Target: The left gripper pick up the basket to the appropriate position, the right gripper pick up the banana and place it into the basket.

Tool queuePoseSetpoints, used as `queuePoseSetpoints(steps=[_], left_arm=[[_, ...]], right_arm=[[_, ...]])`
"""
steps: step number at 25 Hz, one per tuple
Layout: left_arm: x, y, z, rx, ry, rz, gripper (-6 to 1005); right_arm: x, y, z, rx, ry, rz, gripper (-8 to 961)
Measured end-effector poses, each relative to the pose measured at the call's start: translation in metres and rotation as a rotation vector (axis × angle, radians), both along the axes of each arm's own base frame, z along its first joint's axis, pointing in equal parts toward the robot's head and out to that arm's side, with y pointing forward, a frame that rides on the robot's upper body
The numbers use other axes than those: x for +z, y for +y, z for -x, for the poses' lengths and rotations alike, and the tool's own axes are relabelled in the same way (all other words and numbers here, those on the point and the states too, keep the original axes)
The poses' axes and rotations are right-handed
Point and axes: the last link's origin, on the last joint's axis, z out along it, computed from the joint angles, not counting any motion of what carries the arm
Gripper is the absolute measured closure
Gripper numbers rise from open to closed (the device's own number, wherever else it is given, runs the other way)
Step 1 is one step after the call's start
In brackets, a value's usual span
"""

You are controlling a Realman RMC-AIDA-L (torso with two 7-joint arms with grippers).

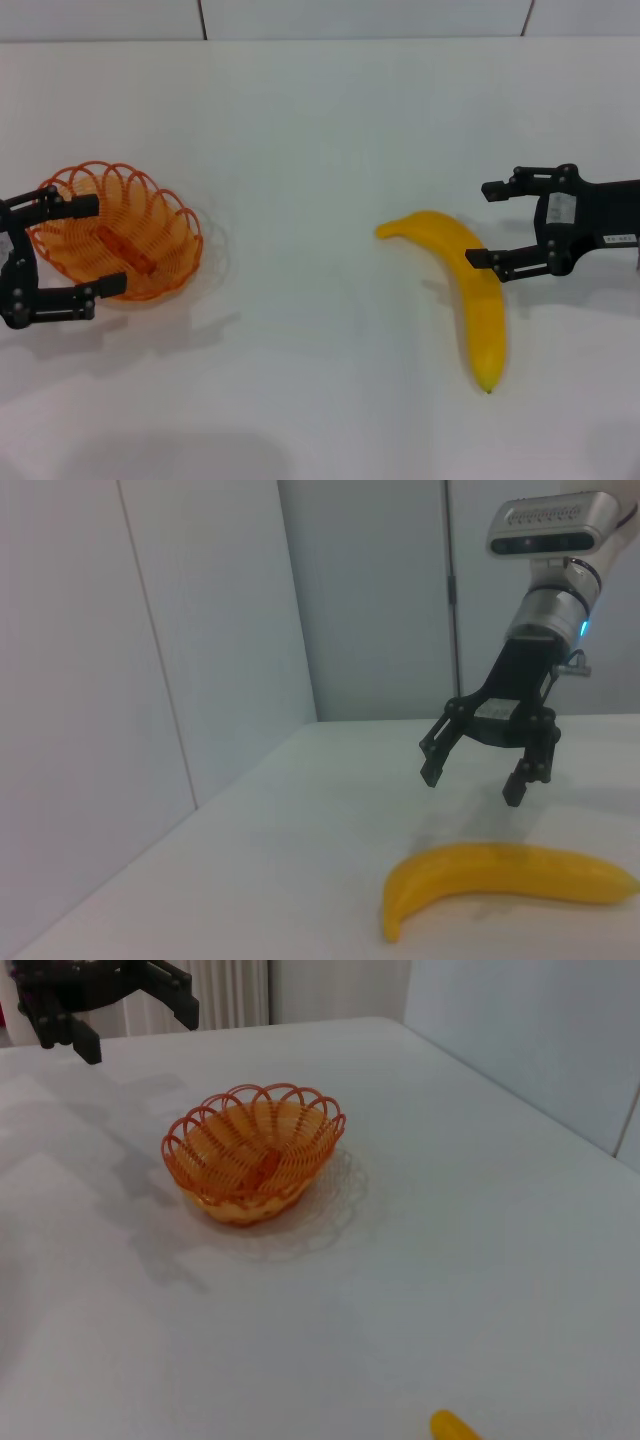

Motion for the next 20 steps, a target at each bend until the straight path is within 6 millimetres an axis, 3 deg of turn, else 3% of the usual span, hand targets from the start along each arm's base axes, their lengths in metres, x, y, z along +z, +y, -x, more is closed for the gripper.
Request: queuePoseSetpoints(steps=[12,15,20], left_arm=[[-0.001,0.0,-0.001,0.01,-0.015,-0.008,109],[0.014,0.006,0.0,0.08,-0.062,-0.064,109],[0.058,0.019,0.0,0.278,-0.121,-0.118,110]], right_arm=[[-0.002,0.0,-0.002,-0.007,0.002,0.006,71],[-0.002,0.0,-0.002,-0.007,0.002,0.007,72],[-0.003,0.0,-0.001,-0.007,0.003,0.009,74]])
